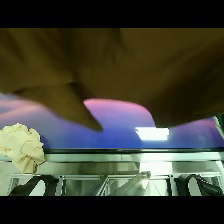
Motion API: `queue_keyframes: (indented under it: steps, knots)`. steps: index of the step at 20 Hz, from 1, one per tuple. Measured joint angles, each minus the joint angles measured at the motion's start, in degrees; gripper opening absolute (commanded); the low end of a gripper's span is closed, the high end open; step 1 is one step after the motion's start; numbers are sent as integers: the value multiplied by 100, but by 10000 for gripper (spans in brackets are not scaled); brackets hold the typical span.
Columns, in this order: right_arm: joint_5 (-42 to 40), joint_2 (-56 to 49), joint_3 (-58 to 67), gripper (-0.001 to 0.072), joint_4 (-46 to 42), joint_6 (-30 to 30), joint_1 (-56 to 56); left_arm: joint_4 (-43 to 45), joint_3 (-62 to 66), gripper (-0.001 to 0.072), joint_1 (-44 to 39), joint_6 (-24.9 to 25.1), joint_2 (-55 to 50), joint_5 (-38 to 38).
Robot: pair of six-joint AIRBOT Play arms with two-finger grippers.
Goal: Fold the shirts.
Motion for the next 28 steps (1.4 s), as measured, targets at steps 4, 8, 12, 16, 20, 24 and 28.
queue_keyframes:
  steps: [4,8,12,16,20,24,28]
  knots:
    - [474,-1025,22,27,-79,-33,328,168,22,32,-621,20,-1154,-315]
    - [629,-2516,24,28,-433,-44,909,581,37,31,-1327,37,-2887,-291]
    - [131,-4083,31,248,-636,-68,1235,752,295,51,-1572,7,-4621,-107]
    - [-372,-4889,83,431,-684,-96,1134,769,656,709,-1388,-142,-5565,160]
    - [68,-4916,94,430,-1486,490,455,789,369,708,-831,-393,-5508,-79]
    - [1246,-4804,-507,426,-3104,1460,-247,839,-778,706,-223,-529,-5010,-782]
    - [1585,-4529,-1799,426,-3921,1934,-629,1443,-2511,694,-35,-555,-4430,-796]
